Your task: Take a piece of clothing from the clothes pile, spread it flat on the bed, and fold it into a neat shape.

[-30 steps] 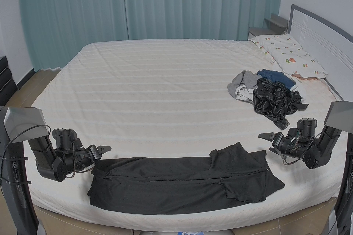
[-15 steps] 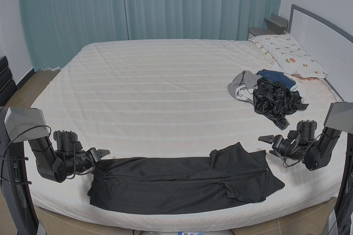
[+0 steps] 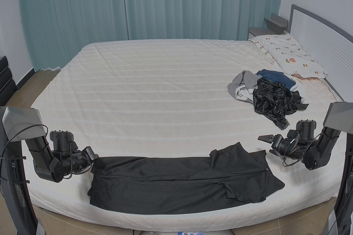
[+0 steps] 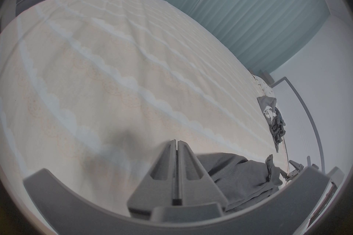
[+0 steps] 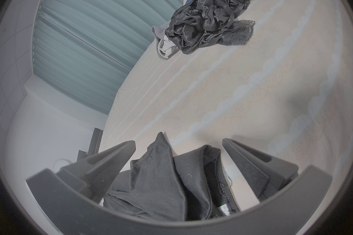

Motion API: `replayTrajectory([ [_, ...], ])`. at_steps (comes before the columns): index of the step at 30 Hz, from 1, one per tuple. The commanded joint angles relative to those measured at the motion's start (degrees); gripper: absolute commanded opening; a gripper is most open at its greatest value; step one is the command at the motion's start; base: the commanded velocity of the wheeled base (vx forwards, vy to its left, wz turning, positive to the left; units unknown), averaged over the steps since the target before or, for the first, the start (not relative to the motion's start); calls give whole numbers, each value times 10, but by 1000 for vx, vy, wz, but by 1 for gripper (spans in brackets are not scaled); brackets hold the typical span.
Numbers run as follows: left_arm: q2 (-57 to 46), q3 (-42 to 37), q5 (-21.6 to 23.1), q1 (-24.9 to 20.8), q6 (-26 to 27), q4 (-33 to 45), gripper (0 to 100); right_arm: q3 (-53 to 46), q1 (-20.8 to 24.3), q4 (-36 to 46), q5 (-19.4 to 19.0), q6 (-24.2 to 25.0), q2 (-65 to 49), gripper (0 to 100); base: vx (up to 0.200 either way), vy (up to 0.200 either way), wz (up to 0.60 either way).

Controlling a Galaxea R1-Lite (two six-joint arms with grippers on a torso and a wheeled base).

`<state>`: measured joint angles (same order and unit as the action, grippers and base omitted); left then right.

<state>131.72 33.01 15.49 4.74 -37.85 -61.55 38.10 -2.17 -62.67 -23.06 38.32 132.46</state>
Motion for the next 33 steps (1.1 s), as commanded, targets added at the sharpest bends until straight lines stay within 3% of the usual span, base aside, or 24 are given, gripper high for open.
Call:
replayTrajectory([
  [1,-11,-1,-2,9,-22,-23,0,23,4,7,0,-1,2,100,0,0,0],
  [14,8,1,-1,16,-23,-31,0,77,27,65,0,-10,16,100,0,0,0],
  [20,12,-1,-1,16,-22,-34,0,65,22,71,3,-48,24,100,0,0,0],
  [33,12,-3,-1,16,-21,-35,0,32,24,69,10,-68,25,100,0,0,0],
])
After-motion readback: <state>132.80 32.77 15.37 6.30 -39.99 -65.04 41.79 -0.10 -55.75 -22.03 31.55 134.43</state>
